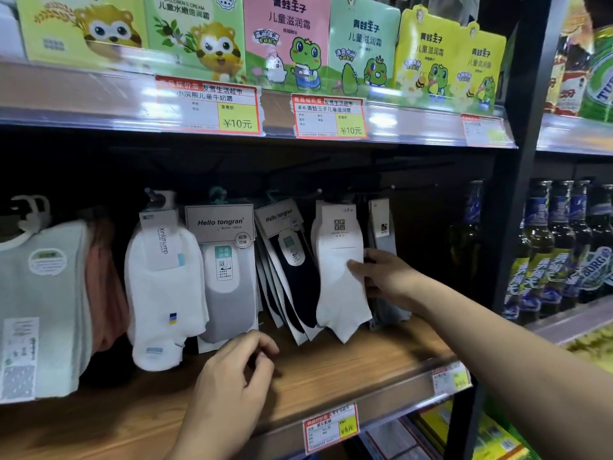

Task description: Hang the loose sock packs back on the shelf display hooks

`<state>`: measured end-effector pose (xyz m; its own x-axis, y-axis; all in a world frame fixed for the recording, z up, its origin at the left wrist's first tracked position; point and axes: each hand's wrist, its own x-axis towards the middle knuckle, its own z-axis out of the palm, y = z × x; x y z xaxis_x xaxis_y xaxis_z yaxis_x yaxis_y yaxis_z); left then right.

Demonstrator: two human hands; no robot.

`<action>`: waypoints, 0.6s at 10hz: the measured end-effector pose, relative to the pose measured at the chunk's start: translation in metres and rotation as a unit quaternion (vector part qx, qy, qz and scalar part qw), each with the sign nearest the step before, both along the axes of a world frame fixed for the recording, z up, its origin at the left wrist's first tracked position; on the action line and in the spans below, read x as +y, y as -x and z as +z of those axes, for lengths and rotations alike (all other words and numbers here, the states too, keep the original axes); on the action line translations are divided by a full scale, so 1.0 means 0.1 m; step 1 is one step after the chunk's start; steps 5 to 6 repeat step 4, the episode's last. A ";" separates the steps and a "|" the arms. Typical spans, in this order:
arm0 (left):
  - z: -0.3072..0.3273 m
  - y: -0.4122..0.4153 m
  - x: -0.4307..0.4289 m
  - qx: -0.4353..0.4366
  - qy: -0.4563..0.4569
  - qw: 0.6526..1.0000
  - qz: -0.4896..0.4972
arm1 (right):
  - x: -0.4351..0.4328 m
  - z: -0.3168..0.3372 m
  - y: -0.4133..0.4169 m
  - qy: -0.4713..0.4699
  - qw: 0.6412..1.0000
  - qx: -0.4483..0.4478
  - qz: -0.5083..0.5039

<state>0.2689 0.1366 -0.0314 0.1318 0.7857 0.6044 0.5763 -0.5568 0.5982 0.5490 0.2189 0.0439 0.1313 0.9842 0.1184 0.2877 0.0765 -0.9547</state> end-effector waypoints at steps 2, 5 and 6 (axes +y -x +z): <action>-0.02 0.01 0.03 -0.011 0.004 1.000 0.001 | -0.07 -0.34 0.02 -0.024 0.996 -0.061 -0.065; 0.05 -0.01 0.05 -0.021 0.024 0.999 -0.022 | -0.35 -0.44 0.14 -0.098 0.973 -0.095 -0.186; 0.05 -0.01 0.05 -0.021 0.024 0.999 -0.022 | -0.35 -0.44 0.14 -0.098 0.973 -0.095 -0.186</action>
